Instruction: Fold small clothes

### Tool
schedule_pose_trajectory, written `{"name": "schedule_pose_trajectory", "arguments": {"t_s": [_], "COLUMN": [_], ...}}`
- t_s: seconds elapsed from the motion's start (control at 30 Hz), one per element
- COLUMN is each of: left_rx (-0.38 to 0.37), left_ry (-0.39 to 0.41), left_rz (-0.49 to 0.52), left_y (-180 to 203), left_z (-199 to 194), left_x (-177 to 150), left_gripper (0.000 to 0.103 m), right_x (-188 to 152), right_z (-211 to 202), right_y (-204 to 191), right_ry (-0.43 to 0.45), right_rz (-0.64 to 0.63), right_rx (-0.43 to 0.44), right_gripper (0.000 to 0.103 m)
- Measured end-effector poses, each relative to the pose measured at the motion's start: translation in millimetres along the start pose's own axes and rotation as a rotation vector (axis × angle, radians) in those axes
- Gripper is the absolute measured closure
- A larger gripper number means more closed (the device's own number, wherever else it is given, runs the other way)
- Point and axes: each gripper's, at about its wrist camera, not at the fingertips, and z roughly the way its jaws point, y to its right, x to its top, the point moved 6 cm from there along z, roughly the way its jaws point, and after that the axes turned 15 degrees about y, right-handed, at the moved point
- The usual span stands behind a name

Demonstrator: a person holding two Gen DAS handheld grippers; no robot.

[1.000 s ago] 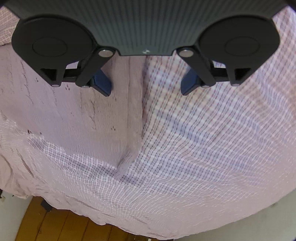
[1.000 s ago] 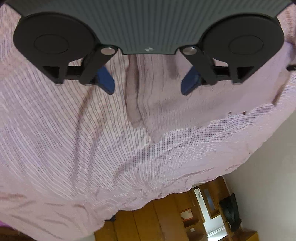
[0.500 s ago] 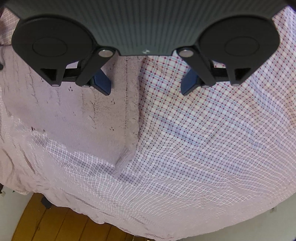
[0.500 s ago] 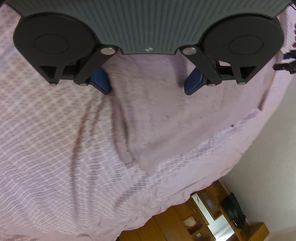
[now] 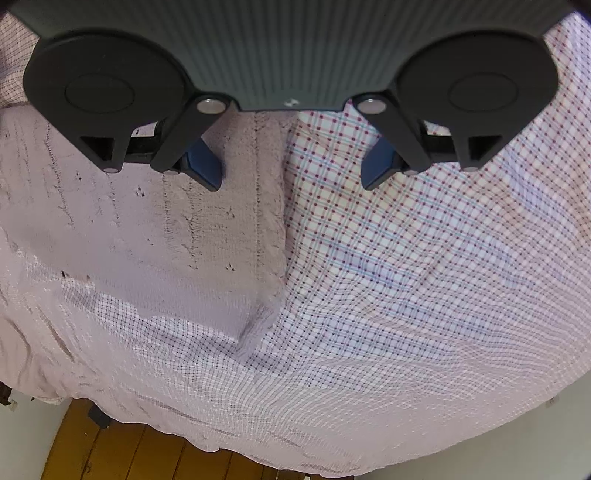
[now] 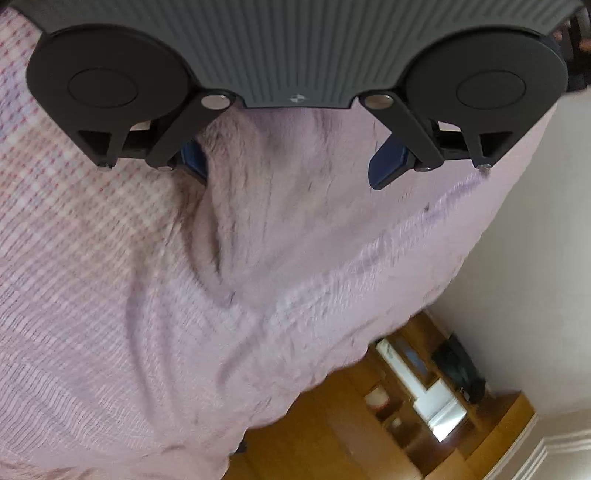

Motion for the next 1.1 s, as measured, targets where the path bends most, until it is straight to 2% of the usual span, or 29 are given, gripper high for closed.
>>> {"name": "schedule_pose_trajectory", "arguments": {"t_s": [0.1,0.23,0.33,0.4,0.43,0.5,0.6,0.77,1.1], "left_rx": [-0.007,-0.013,-0.032,-0.051,-0.057,-0.062,-0.058,-0.061,-0.052], "left_ry": [0.002,0.001,0.0,0.002,0.005,0.007,0.011,0.012,0.02], "left_rz": [0.002,-0.002,-0.003,0.009,0.016,0.035,0.056,0.038,0.014], "left_y": [1,1,4,7,9,12,15,13,5], "left_z": [-1,-1,-2,-4,-5,-6,-6,-7,-8], "left_x": [1,1,1,1,1,1,0,2,5], "left_gripper": [0.019,0.019,0.019,0.019,0.019,0.019,0.019,0.019,0.019], "right_x": [-5,5,10,11,11,14,19,31,35], "right_z": [5,10,17,24,26,29,28,16,17], "right_y": [3,11,11,10,10,13,12,-14,-96], "right_ry": [0.012,0.073,0.09,0.09,0.091,0.095,0.111,0.168,0.175], "right_rz": [-0.007,0.097,0.079,0.048,0.04,0.036,0.035,-0.037,-0.072], "right_rx": [-0.022,-0.026,-0.054,-0.084,-0.096,-0.102,-0.087,-0.008,0.175], "right_gripper": [0.011,0.011,0.017,0.032,0.036,0.054,0.068,0.071,0.073]}}
